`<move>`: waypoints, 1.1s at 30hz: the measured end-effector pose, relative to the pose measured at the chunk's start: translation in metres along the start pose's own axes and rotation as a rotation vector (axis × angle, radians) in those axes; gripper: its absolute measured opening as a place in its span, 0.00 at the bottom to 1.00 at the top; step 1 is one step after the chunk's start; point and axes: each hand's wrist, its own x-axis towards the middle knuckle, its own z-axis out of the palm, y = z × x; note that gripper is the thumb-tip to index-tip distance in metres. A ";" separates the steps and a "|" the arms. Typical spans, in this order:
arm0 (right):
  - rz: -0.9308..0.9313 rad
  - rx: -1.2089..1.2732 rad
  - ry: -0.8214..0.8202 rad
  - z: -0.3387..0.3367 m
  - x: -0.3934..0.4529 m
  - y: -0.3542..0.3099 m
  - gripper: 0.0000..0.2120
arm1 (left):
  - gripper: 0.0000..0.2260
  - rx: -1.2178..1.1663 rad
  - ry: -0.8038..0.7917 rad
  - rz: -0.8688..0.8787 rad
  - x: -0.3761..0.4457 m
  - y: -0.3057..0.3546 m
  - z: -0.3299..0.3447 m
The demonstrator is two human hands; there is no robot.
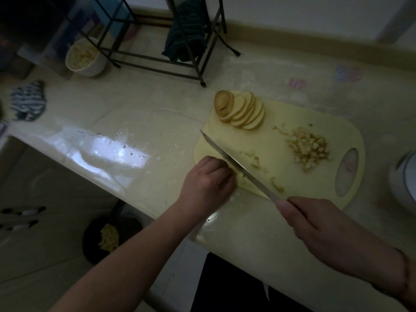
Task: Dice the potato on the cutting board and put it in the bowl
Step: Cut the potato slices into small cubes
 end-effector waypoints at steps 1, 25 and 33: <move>-0.001 -0.003 -0.001 0.000 0.000 0.000 0.31 | 0.05 0.003 0.003 -0.003 0.000 0.001 0.000; -0.023 -0.057 -0.026 0.015 0.022 -0.009 0.26 | 0.06 0.010 -0.002 -0.005 -0.002 0.000 0.001; 0.077 -0.001 0.034 -0.014 0.005 0.016 0.33 | 0.04 0.013 -0.052 0.014 0.001 -0.003 -0.001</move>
